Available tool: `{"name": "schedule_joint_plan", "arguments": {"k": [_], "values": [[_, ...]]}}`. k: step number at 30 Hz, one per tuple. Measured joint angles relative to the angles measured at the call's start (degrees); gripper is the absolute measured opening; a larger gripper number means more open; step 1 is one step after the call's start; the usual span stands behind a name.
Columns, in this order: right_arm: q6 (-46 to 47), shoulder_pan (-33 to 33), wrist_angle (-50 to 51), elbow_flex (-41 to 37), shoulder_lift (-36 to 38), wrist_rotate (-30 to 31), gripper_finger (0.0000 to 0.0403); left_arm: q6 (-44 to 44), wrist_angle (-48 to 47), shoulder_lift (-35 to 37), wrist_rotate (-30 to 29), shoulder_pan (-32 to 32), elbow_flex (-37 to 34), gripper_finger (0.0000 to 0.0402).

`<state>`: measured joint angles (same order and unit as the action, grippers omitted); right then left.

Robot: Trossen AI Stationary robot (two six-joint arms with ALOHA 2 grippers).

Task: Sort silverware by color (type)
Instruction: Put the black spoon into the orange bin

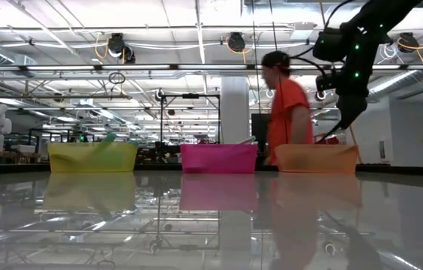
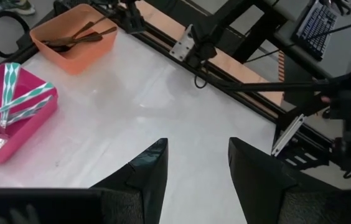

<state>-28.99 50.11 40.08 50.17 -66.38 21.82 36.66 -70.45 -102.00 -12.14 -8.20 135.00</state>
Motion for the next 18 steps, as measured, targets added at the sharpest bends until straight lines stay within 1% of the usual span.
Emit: {"name": "schedule_joint_plan", "arguments": {"k": [3, 6, 11, 13, 18], "values": [[1.7, 0.6, -0.2, 0.0, -1.6, 3.1, 0.0297, 0.6, 0.0, 0.0, 0.0, -0.6, 0.0, 0.0168], [2.6, 0.8, -1.2, 0.0, -2.7, 3.6, 0.0305, 0.9, 0.0, 0.0, 0.0, -1.4, 0.0, 0.0168], [5.1, 2.4, 0.7, 0.0, -6.0, -1.1, 0.0315, 1.5, 0.0, 0.0, 0.0, -2.3, 0.0, 0.0168], [5.9, 2.4, 2.7, 0.6, -6.7, -1.3, 0.0315, 1.8, 0.0, 0.0, 0.0, -2.4, 0.0, 0.0168], [7.3, 2.4, 4.9, 3.7, -4.9, -2.3, 0.0314, 2.5, -0.1, 0.0, 0.0, -2.5, 0.0, 0.0168]]}}
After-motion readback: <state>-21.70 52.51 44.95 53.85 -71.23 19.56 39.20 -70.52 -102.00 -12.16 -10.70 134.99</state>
